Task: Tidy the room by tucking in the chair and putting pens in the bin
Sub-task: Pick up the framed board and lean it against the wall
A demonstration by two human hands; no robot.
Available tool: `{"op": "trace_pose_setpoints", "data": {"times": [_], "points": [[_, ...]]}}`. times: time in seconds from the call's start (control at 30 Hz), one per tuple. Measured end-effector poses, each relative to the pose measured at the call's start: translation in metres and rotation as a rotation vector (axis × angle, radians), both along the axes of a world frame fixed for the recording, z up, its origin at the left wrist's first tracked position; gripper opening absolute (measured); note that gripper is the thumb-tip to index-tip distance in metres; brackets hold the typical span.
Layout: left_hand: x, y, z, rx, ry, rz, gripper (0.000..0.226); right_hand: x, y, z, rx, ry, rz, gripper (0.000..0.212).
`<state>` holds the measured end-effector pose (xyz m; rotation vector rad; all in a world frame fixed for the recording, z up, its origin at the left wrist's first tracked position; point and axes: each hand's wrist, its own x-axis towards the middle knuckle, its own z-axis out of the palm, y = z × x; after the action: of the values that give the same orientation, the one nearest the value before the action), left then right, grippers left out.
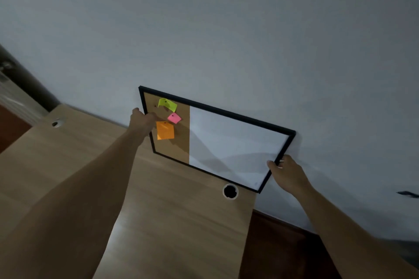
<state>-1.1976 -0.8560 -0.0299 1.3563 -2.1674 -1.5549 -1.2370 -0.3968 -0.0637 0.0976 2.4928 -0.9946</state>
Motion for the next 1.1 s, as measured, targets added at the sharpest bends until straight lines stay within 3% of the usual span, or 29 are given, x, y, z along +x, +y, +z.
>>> {"op": "trace_pose_setpoints", "data": {"times": [0.07,0.13,0.23,0.4,0.6,0.8,1.1], "points": [[-0.011,-0.008,-0.003,0.015,0.0,-0.054,0.086,-0.008,0.001,-0.005,0.031,0.021,0.016,0.048],[-0.022,-0.028,-0.021,0.011,0.005,-0.076,0.073,-0.014,0.002,-0.008,0.067,0.032,0.017,0.035],[-0.032,-0.066,-0.066,-0.054,-0.001,-0.069,0.053,-0.019,0.007,-0.014,0.091,0.03,0.035,0.034],[0.018,0.003,-0.011,-0.232,0.009,-0.102,0.041,-0.012,0.019,-0.015,0.102,0.042,0.014,0.042],[0.078,0.029,-0.019,-0.467,0.017,-0.225,0.026,0.032,0.059,-0.008,0.115,0.097,-0.123,0.036],[0.126,0.088,0.001,-0.409,0.229,-0.374,0.016,0.112,0.129,0.012,0.148,0.18,-0.223,0.04],[0.151,0.178,0.013,-0.311,0.308,-0.539,0.013,0.218,0.249,0.056,0.146,0.27,-0.438,0.035]]}}
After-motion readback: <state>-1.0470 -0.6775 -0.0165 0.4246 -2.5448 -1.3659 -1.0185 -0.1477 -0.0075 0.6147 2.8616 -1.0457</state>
